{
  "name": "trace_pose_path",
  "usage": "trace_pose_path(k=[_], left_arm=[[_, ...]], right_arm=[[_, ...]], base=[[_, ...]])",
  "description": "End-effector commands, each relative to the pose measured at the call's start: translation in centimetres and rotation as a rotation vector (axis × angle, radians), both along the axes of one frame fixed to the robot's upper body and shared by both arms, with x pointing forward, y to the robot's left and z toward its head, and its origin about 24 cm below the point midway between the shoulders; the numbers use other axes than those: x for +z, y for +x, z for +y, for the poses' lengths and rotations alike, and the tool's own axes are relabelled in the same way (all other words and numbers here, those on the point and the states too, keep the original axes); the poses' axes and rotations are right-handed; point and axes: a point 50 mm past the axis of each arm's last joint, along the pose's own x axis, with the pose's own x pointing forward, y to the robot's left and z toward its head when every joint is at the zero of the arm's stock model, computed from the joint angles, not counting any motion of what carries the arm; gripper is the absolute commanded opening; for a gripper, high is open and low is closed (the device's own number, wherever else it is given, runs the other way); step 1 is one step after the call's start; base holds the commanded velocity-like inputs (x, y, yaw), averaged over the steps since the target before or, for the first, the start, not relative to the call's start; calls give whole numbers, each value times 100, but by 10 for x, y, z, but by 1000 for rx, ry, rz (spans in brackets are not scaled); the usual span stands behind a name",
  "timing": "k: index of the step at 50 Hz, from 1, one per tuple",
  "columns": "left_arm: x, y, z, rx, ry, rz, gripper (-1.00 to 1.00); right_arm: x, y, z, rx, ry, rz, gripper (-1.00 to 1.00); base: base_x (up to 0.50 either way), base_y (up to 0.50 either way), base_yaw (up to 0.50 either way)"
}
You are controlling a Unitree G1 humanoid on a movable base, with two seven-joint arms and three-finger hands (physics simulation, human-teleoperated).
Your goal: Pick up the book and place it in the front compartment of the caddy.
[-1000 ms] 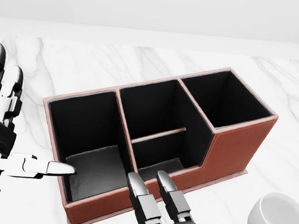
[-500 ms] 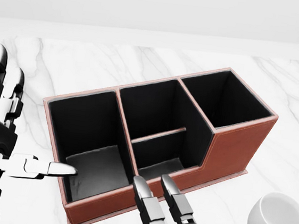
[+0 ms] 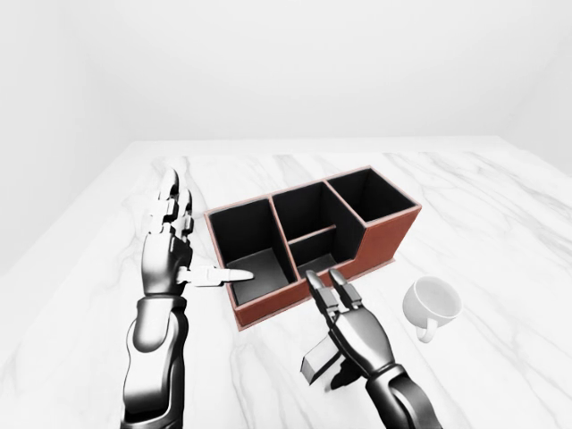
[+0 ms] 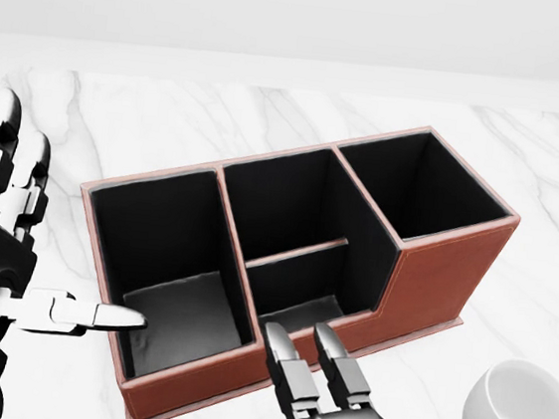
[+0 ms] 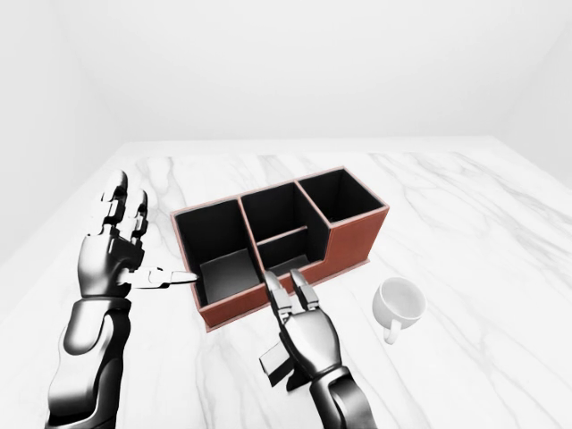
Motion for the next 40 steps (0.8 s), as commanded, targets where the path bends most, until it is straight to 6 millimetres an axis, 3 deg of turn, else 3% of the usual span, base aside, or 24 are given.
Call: trace_pose_path(k=[1,40], left_arm=[[-1,0,0,1,1,6,100],[-2,1,0,0,2,8,100]], right_arm=[[-5,5,-2,-23,3,11,100],[-19,5,5,-10,-9,28,100]], base=[[0,0,0],[0,0,0]])
